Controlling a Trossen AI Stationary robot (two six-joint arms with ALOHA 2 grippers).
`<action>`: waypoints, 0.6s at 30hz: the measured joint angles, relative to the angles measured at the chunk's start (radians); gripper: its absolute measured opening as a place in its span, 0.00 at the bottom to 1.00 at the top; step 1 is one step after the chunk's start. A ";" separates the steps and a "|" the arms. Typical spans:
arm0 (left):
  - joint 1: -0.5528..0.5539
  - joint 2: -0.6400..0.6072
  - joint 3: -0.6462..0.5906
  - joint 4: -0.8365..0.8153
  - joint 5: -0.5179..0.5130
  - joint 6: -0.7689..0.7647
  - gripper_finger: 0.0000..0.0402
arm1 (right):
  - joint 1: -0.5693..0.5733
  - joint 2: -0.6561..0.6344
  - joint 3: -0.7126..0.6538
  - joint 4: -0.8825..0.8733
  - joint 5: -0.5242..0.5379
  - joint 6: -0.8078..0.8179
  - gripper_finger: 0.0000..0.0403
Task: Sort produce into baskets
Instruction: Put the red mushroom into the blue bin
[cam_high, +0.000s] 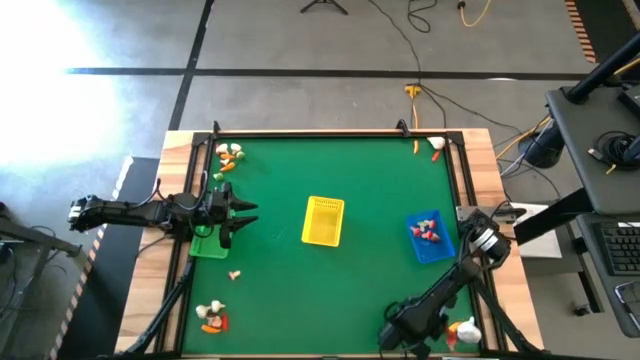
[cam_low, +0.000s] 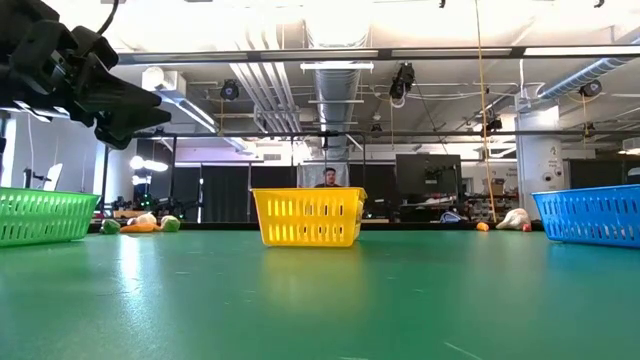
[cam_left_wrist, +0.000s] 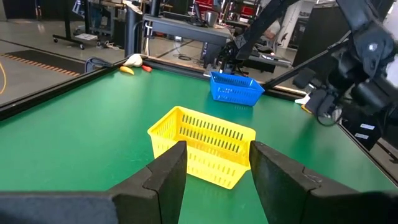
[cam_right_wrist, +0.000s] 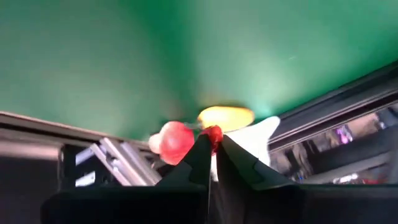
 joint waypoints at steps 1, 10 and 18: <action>0.000 0.000 0.000 0.000 0.000 0.000 0.39 | -0.010 -0.016 0.000 -0.010 0.032 0.000 0.03; 0.000 0.000 0.000 0.000 0.000 0.000 0.39 | -0.049 -0.081 -0.026 -0.075 0.154 0.011 0.09; 0.000 0.000 0.000 0.000 0.000 0.000 0.39 | -0.027 -0.079 -0.056 0.046 -0.035 0.014 0.33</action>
